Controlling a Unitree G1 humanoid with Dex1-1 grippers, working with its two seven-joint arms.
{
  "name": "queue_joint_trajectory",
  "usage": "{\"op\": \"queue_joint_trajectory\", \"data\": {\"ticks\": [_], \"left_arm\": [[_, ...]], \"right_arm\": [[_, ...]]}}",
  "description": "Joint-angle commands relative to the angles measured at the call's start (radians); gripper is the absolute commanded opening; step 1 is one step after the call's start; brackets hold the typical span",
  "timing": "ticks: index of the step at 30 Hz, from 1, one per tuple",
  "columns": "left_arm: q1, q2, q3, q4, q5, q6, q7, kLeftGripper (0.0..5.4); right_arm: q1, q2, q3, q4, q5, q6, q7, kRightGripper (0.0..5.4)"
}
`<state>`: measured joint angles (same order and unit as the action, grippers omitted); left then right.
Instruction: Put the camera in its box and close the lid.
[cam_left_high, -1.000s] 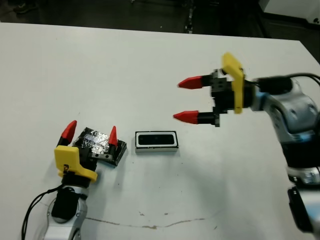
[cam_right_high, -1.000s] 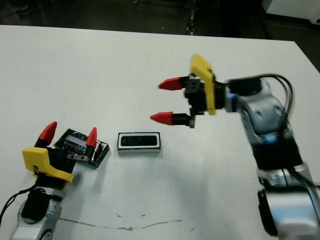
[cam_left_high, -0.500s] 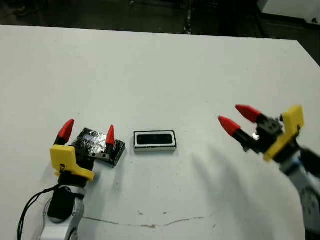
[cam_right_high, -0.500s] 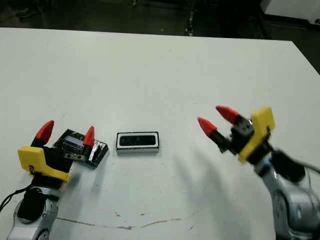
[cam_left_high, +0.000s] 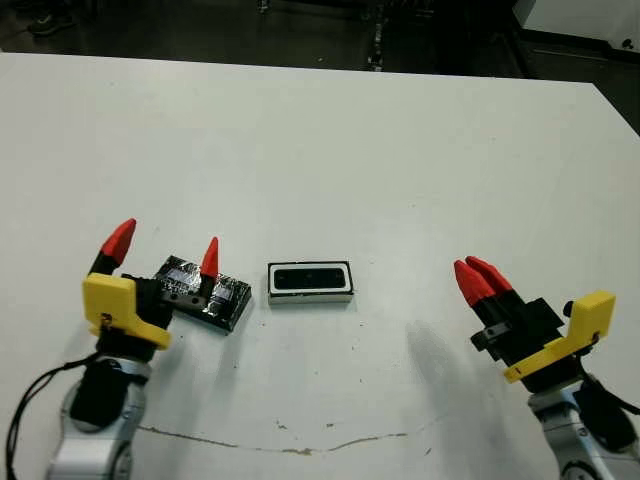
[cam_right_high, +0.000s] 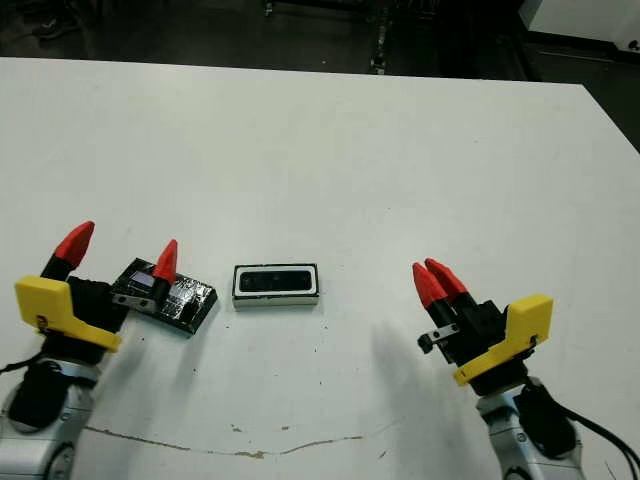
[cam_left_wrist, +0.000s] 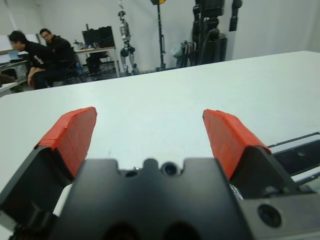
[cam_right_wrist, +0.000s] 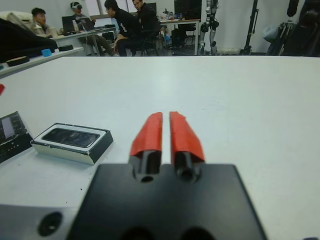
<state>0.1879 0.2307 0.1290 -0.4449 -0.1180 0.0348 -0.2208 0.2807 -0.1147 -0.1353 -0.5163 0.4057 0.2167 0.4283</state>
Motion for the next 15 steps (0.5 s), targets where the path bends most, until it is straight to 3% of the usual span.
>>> {"op": "queue_joint_trajectory", "data": {"ticks": [1, 4, 8, 11, 15], "left_arm": [[-0.045, 0.105, 0.052, 0.009, -0.038, 0.012, -0.089, 5.40], [-0.103, 0.246, 0.099, 0.017, -0.101, 0.065, -0.220, 5.40], [-0.237, 0.542, 0.125, 0.103, -0.209, 0.164, -0.545, 5.40], [-0.409, 0.726, 0.070, 0.246, -0.259, 0.226, -0.800, 5.40], [-0.657, 0.811, -0.087, 0.457, -0.203, 0.119, -1.105, 5.40]], "right_arm": [[0.004, 0.002, 0.004, 0.011, 0.017, 0.002, -0.024, 0.02], [0.005, -0.003, 0.017, 0.010, 0.013, 0.000, -0.038, 0.02], [0.009, -0.011, 0.031, 0.012, -0.016, -0.017, -0.054, 0.02], [0.010, -0.011, 0.033, 0.018, -0.019, -0.023, -0.058, 0.02], [0.012, -0.008, 0.032, 0.025, -0.014, -0.027, -0.059, 0.02]]}}
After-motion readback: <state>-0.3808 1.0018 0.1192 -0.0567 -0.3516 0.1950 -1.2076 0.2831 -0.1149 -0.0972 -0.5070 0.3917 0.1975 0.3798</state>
